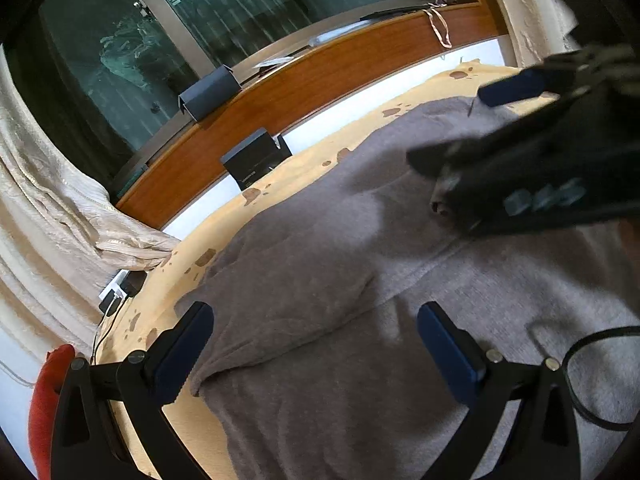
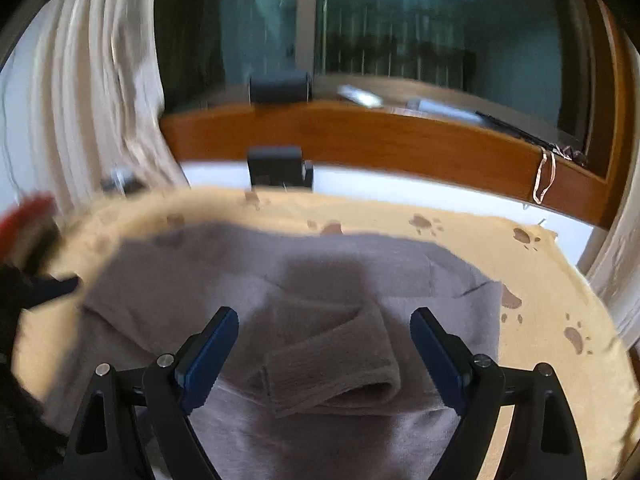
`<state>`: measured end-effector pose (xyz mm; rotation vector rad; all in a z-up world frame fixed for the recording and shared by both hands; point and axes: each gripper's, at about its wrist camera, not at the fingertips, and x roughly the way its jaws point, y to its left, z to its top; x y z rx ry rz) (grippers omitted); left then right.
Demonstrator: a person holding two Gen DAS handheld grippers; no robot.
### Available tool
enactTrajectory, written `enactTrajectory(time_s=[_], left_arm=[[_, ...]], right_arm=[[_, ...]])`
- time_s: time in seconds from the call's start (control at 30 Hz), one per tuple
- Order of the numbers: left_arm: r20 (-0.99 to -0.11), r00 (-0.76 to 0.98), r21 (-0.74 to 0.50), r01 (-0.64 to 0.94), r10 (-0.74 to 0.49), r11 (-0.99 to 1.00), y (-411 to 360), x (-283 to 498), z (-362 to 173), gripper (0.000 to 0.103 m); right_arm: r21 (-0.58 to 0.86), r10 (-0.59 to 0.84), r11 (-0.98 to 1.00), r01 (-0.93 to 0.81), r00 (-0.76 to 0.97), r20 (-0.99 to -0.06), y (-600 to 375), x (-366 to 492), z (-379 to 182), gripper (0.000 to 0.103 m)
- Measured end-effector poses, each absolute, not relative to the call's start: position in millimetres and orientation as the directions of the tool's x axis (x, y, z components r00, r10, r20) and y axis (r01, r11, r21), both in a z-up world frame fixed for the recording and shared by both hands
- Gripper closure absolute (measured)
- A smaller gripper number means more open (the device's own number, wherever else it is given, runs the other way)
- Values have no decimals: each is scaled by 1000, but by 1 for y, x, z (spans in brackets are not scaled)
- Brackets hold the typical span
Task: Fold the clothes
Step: 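Lay the sleeve across the sweater body with the right gripper and release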
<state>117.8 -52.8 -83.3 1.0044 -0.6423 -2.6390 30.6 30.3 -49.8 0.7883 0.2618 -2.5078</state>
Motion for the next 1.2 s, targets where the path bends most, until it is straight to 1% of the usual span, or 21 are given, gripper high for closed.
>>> enactTrajectory(time_s=[0.07, 0.1, 0.13, 0.23, 0.37, 0.47, 0.53, 0.6, 0.67, 0.73, 0.8, 0.83, 0.93, 1.07, 1.2], left_arm=[[-573, -732, 483, 62, -369, -873, -53, 117, -84, 1], [-573, -733, 482, 60, -367, -874, -53, 117, -84, 1], [-575, -733, 480, 59, -365, -875, -53, 117, -84, 1], [-580, -731, 472, 57, -359, -880, -54, 117, -85, 1], [-594, -723, 458, 57, -353, -887, -56, 116, -86, 1], [-597, -722, 455, 56, -351, -889, -57, 116, -86, 1], [-598, -721, 454, 56, -350, -889, -58, 116, -86, 1], [-599, -721, 453, 55, -349, -890, -58, 115, -87, 1], [-599, -721, 453, 54, -349, -890, -58, 116, -87, 1], [-599, -721, 453, 53, -348, -890, -59, 116, -87, 1], [-600, -721, 453, 52, -347, -890, -59, 116, -88, 1], [-600, -721, 452, 52, -347, -890, -59, 117, -88, 1], [-602, -720, 450, 52, -346, -891, -59, 117, -88, 1], [-604, -719, 448, 51, -344, -893, -59, 117, -88, 1], [-606, -719, 444, 49, -340, -895, -60, 118, -89, 1]], right_arm=[[-22, -377, -864, 503, -677, -632, 26, 21, -61, 13], [8, -376, -871, 492, -655, -656, 29, 15, -66, 15], [30, -364, -883, 467, -646, -671, 35, 9, -70, 18], [80, -335, -918, 389, -651, -681, 54, -3, -72, 19], [82, -254, -958, 275, -679, -689, 80, -13, -73, 19], [84, -225, -969, 231, -695, -683, 92, -15, -72, 19], [79, -224, -970, 231, -714, -663, 94, -10, -67, 19], [85, -254, -962, 259, -736, -628, 90, -4, -60, 19], [140, -362, -927, 348, -737, -570, 83, 9, -53, 19], [150, -438, -890, 430, -717, -543, 70, 18, -48, 18], [120, -499, -842, 525, -675, -544, 50, 27, -51, 18], [102, -507, -828, 551, -659, -556, 42, 29, -53, 18], [10, -456, -821, 571, -644, -613, 19, 32, -64, 18], [13, -397, -856, 517, -640, -658, 23, 19, -71, 18], [73, -324, -921, 383, -648, -689, 52, -2, -78, 18]])
